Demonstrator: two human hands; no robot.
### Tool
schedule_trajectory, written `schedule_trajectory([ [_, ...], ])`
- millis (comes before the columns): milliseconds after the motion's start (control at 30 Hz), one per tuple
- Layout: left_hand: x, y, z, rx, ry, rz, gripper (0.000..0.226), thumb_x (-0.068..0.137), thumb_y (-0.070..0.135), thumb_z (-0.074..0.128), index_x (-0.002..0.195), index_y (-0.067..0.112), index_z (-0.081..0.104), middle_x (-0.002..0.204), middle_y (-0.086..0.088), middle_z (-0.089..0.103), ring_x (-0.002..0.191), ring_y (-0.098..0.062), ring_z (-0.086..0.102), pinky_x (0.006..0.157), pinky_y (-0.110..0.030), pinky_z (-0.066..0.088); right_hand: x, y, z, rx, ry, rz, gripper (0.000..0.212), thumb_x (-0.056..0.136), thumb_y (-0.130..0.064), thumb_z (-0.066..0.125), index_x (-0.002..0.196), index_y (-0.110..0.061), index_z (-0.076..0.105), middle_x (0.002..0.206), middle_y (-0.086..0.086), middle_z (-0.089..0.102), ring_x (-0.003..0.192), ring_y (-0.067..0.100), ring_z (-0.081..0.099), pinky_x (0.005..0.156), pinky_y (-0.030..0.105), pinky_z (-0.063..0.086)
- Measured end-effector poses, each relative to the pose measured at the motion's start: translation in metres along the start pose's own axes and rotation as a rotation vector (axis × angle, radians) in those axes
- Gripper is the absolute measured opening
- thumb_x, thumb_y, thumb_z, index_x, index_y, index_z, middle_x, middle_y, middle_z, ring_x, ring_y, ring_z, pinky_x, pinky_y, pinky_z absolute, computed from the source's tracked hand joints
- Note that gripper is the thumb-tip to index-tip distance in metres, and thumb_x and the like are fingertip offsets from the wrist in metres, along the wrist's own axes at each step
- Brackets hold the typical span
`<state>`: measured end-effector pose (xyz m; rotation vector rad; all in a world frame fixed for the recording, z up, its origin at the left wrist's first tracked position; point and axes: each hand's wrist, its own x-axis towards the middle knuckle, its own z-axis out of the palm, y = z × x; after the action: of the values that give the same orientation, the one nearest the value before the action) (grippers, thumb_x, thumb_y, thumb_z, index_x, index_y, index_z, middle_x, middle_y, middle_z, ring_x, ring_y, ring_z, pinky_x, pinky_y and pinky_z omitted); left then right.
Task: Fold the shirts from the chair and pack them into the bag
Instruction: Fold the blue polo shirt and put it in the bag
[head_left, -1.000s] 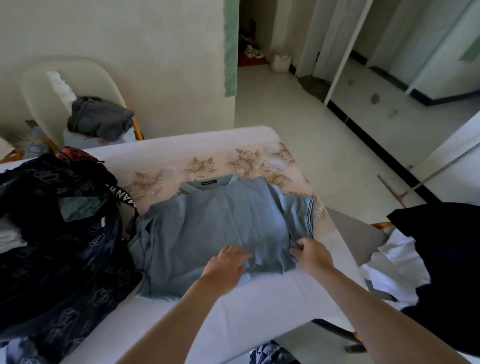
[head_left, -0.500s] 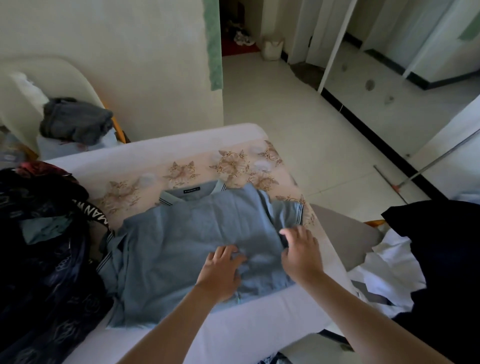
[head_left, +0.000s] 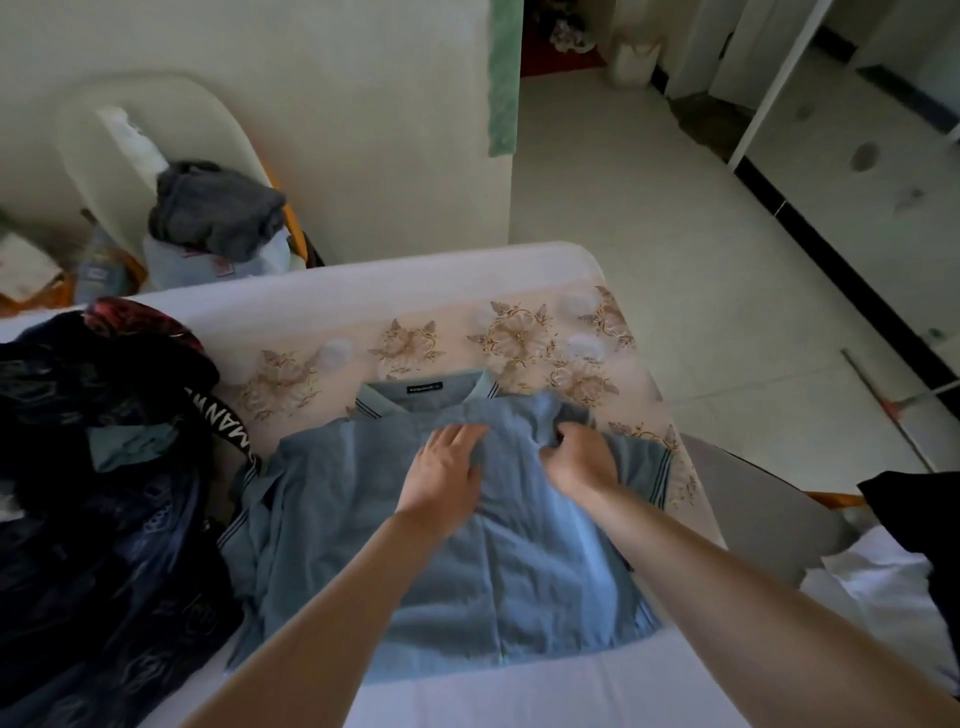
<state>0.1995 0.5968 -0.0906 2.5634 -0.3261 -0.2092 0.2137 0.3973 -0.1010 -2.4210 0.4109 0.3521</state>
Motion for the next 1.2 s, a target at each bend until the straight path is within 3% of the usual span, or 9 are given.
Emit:
schedule_trajectory([
  [100, 0.006, 0.003, -0.017, -0.014, 0.088, 0.004, 0.079, 0.084, 0.009, 0.062, 0.153, 0.024, 0.025, 0.152, 0.000, 0.032, 0.141, -0.022, 0.027, 0.119, -0.035, 0.024, -0.021, -0.006, 0.000, 0.106, 0.015, -0.285, 0.013, 0.083, -0.005, 0.058, 0.074, -0.014, 0.059, 0.062, -0.007, 0.056, 0.061, 0.012, 0.055, 0.062, 0.030, 0.042],
  [167, 0.005, -0.002, -0.025, 0.094, 0.000, 0.072, 0.100, 0.079, 0.012, 0.069, 0.156, 0.033, 0.009, 0.162, 0.006, 0.009, 0.149, -0.018, 0.005, 0.123, -0.036, 0.007, -0.041, -0.007, 0.001, 0.049, -0.191, -0.490, 0.029, 0.082, 0.003, 0.057, 0.093, -0.018, 0.074, 0.082, -0.012, 0.070, 0.076, -0.001, 0.059, 0.073, 0.025, 0.047],
  [267, -0.009, -0.019, -0.030, 0.288, -0.155, 0.243, 0.071, 0.077, 0.022, 0.067, 0.142, 0.038, 0.045, 0.158, 0.008, 0.026, 0.150, -0.015, 0.012, 0.123, -0.042, -0.006, -0.065, -0.005, 0.003, -0.216, -0.465, -0.573, 0.053, 0.083, 0.006, 0.054, 0.113, -0.033, 0.073, 0.117, -0.012, 0.069, 0.106, 0.009, 0.061, 0.093, 0.023, 0.047],
  [367, -0.040, -0.029, -0.031, 0.212, -0.166, 0.228, 0.016, 0.086, 0.024, 0.061, 0.097, 0.030, 0.071, 0.109, 0.011, 0.067, 0.116, -0.011, 0.054, 0.119, -0.036, 0.023, -0.078, 0.002, 0.004, -0.365, -0.535, -0.516, 0.057, 0.084, 0.007, 0.050, 0.119, -0.033, 0.070, 0.122, -0.007, 0.066, 0.109, 0.018, 0.060, 0.090, 0.025, 0.045],
  [467, -0.081, -0.038, -0.029, 0.095, -0.157, 0.158, 0.014, 0.089, 0.022, 0.056, 0.097, 0.028, 0.066, 0.096, 0.009, 0.067, 0.092, -0.016, 0.062, 0.079, -0.028, 0.048, -0.084, 0.005, 0.003, -0.375, -0.461, -0.495, 0.051, 0.080, 0.002, 0.053, 0.108, -0.037, 0.070, 0.109, -0.015, 0.067, 0.102, 0.015, 0.063, 0.085, 0.027, 0.050],
  [600, -0.135, -0.052, -0.011, 0.148, -0.239, 0.259, 0.019, 0.088, 0.031, 0.049, 0.096, 0.032, 0.066, 0.094, 0.011, 0.069, 0.086, -0.014, 0.066, 0.069, -0.024, 0.051, -0.097, 0.002, 0.005, -0.569, -0.474, -0.473, 0.041, 0.076, -0.009, 0.047, 0.097, -0.036, 0.069, 0.095, -0.016, 0.055, 0.101, 0.016, 0.057, 0.087, 0.033, 0.050],
  [767, -0.148, -0.040, -0.003, 0.109, -0.374, 0.144, 0.028, 0.091, 0.024, 0.042, 0.110, 0.033, 0.062, 0.111, 0.010, 0.067, 0.104, -0.013, 0.060, 0.088, -0.028, 0.048, -0.116, -0.017, 0.023, -0.632, -0.264, -0.391, 0.028, 0.086, -0.043, 0.049, 0.088, -0.028, 0.072, 0.107, -0.002, 0.066, 0.106, 0.023, 0.059, 0.092, 0.033, 0.042],
  [933, -0.123, -0.056, -0.013, 0.013, -0.067, -0.044, 0.033, 0.084, 0.010, 0.047, 0.104, 0.026, 0.068, 0.108, 0.009, 0.063, 0.101, -0.016, 0.061, 0.082, -0.030, 0.049, -0.138, -0.037, 0.066, -0.598, -0.152, -0.420, 0.056, 0.077, -0.075, 0.050, 0.093, -0.023, 0.065, 0.101, -0.002, 0.068, 0.096, 0.021, 0.066, 0.079, 0.030, 0.049],
  [1200, -0.109, -0.075, -0.016, 0.317, -0.147, 0.139, 0.070, 0.077, 0.002, 0.068, 0.137, 0.034, 0.054, 0.130, 0.004, 0.047, 0.120, -0.018, 0.047, 0.094, -0.031, 0.047, -0.145, -0.042, 0.088, -0.577, -0.242, -0.341, 0.018, 0.087, -0.030, 0.054, 0.098, -0.020, 0.064, 0.105, 0.000, 0.069, 0.103, 0.025, 0.064, 0.082, 0.031, 0.043],
])
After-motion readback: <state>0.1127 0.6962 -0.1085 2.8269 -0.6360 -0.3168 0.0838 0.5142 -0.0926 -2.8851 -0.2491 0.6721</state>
